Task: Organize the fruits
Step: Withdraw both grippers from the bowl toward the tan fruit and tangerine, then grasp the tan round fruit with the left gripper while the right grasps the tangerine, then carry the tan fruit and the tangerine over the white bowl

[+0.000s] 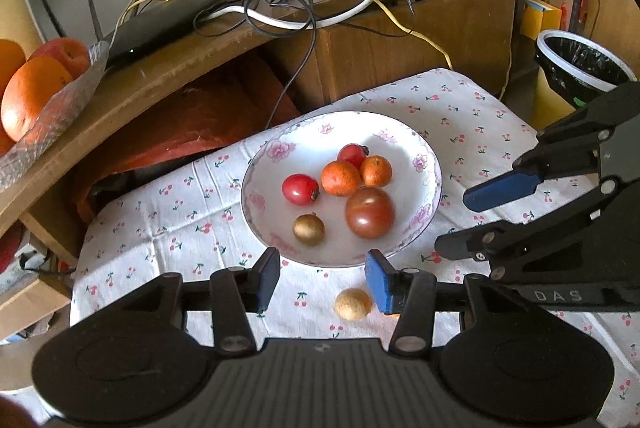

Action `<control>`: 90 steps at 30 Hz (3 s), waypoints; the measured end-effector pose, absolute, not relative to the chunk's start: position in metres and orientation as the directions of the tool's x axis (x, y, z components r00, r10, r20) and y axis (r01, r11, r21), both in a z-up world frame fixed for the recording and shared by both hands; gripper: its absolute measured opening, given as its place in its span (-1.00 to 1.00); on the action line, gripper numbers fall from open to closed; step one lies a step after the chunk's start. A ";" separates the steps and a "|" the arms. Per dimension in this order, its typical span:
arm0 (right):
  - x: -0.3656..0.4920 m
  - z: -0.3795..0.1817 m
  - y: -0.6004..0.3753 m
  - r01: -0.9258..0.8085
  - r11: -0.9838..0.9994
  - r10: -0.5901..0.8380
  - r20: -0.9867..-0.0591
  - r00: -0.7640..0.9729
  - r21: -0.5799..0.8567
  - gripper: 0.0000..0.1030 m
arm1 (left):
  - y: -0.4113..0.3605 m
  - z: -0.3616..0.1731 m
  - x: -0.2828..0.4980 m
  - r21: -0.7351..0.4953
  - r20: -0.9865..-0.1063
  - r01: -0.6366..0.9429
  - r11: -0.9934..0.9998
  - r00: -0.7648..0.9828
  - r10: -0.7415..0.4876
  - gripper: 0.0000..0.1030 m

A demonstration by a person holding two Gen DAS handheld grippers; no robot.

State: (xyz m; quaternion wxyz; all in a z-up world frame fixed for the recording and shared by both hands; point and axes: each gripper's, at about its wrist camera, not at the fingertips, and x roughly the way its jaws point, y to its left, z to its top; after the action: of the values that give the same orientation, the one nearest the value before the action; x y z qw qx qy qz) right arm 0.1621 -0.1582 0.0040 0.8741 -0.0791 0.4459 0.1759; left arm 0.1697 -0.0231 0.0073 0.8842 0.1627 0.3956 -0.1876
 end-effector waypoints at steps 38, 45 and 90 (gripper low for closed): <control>0.167 -0.036 -0.127 -0.440 0.897 0.263 -0.858 0.440 0.049 -0.60 | 0.005 -0.025 0.163 0.084 -0.827 0.473 0.877 0.525 -0.204 0.08; 0.166 -0.032 -0.142 -0.412 0.911 0.236 -0.865 0.442 0.038 -0.61 | -0.009 -0.033 0.172 0.060 -0.835 0.491 0.869 0.502 -0.226 0.07; 0.171 -0.033 -0.150 -0.422 0.906 0.237 -0.875 0.423 0.041 -0.64 | -0.033 -0.051 0.179 0.065 -0.842 0.517 0.853 0.487 -0.231 -0.34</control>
State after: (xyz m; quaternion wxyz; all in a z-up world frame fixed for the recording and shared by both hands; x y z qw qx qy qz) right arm 0.1706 -0.1498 -0.0327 0.8384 -0.0926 0.4999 0.1964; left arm 0.1786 -0.0335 -0.0512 0.8479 0.1569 0.4557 -0.2207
